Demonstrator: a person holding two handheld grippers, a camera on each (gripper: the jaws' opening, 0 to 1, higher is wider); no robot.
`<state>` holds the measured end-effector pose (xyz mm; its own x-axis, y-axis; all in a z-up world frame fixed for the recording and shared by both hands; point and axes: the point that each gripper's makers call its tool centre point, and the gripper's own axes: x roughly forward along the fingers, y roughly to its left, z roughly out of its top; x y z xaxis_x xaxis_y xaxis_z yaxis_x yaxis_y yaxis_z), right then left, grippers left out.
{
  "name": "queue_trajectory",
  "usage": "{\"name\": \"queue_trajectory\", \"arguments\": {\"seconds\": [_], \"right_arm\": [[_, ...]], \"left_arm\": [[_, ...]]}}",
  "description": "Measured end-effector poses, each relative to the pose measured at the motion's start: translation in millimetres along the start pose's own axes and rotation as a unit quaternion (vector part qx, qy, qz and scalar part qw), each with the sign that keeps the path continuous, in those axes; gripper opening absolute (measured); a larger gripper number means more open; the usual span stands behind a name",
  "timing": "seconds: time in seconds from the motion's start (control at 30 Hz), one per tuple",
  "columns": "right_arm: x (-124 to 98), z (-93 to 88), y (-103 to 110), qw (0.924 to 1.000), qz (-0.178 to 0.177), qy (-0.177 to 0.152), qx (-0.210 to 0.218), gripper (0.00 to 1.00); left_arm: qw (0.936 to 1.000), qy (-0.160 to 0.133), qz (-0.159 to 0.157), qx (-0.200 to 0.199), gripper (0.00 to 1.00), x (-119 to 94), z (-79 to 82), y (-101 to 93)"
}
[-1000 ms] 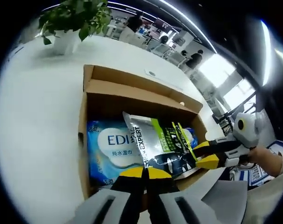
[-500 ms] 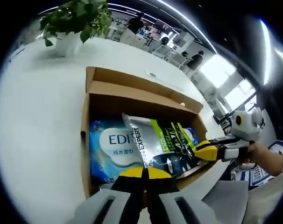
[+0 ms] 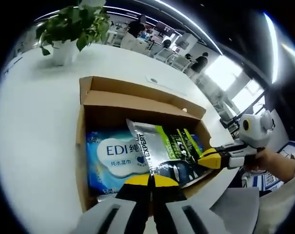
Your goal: Operate the shoe box by opening the lid, removing the specified soft item, and placing it in the target area until the item is outside and the box remains undamaged.
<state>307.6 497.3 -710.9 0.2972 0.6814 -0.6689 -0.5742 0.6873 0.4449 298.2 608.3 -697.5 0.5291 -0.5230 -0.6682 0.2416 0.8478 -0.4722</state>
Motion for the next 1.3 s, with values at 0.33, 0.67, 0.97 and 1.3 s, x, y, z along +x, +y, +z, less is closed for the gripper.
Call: {"name": "queue_trajectory", "arguments": {"seconds": [0.33, 0.67, 0.97, 1.3], "right_arm": [[-28, 10.5, -6, 0.9996, -0.006, -0.028, 0.002, 0.00], [-59, 13.3, -18, 0.9986, -0.017, -0.048, 0.017, 0.00], [-86, 11.0, -37, 0.9972, -0.031, -0.060, 0.034, 0.00], [-106, 4.7, -59, 0.9959, -0.042, -0.063, 0.050, 0.00]], "left_arm": [[0.9996, -0.010, -0.011, 0.023, 0.00, -1, 10.0, -27.3], [0.9986, -0.009, -0.022, 0.047, 0.00, 6, 15.7, -56.0], [0.9965, 0.001, -0.041, 0.073, 0.00, 19, 16.7, -85.7], [0.9943, 0.008, -0.060, 0.087, 0.00, 35, 17.1, -110.4]]}}
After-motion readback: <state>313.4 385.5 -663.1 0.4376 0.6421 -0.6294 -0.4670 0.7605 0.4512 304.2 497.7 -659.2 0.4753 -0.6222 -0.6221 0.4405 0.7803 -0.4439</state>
